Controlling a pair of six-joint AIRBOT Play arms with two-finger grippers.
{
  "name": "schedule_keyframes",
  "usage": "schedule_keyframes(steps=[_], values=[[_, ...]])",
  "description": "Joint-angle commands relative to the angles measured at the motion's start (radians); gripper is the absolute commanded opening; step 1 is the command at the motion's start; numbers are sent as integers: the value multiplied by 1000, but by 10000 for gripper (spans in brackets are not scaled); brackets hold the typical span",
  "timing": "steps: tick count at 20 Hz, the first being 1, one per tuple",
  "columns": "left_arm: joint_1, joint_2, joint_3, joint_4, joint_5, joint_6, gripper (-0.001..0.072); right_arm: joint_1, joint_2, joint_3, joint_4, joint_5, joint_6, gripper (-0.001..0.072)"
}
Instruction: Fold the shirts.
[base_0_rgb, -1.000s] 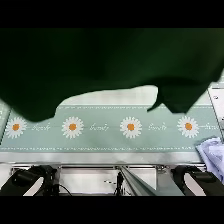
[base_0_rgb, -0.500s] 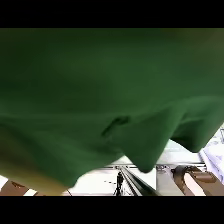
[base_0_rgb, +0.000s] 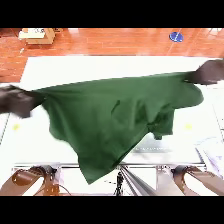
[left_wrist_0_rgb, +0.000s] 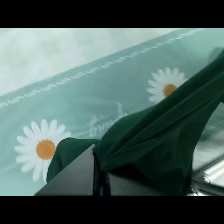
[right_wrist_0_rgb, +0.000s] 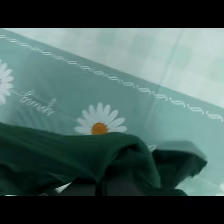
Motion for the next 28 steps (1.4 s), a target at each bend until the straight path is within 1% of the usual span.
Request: schedule_keyframes(steps=[1,3,6,8,10,12,13,14,15,16,17,18,19,20,21,22,23,24,25,26,28], values=[[1,-141,-136,29,331,148,24,29,-214,-52,32,-235,-75,26],[1,-235,-134,30,506,205,25,29,-304,-52,77,-425,-74,25],[1,-347,-134,29,735,216,24,29,-372,-52,94,-697,-74,25],[1,-420,-134,29,820,216,25,29,-407,-52,93,-819,-73,25],[0,-496,-134,24,823,212,25,29,-446,-52,93,-864,-74,26],[-2,-562,-135,2,771,212,25,29,-488,-52,89,-856,-74,27],[-2,-587,-135,-16,727,211,25,29,-507,-52,90,-844,-74,40],[-2,-608,-135,-34,678,212,25,27,-518,-52,88,-833,-74,144],[-1,-619,-135,-34,639,212,26,24,-519,-52,74,-826,-77,272],[2,-620,-134,-14,605,212,54,15,-510,-48,52,-815,-91,357],[11,-612,-129,20,567,212,169,0,-494,-34,24,-784,-117,381],[27,-600,-116,68,505,212,314,-19,-472,-12,-17,-735,-140,381],[49,-584,-98,110,426,211,445,-43,-442,16,-88,-667,-165,381],[74,-566,-79,141,341,205,505,-65,-411,41,-185,-593,-183,381],[106,-544,-66,168,250,170,505,-88,-376,61,-316,-505,-187,381],[140,-520,-65,171,178,131,505,-115,-343,63,-415,-437,-174,381],[171,-494,-74,162,108,89,505,-153,-316,61,-470,-362,-137,381],[193,-465,-99,132,73,80,505,-193,-298,43,-487,-290,-129,383],[206,-426,-151,75,75,85,505,-244,-276,3,-464,-250,-115,384],[206,-386,-217,34,74,101,505,-291,-248,-53,-406,-243,-107,385],[196,-300,-388,-53,74,103,505,-368,-180,-191,-305,-267,-116,394]])
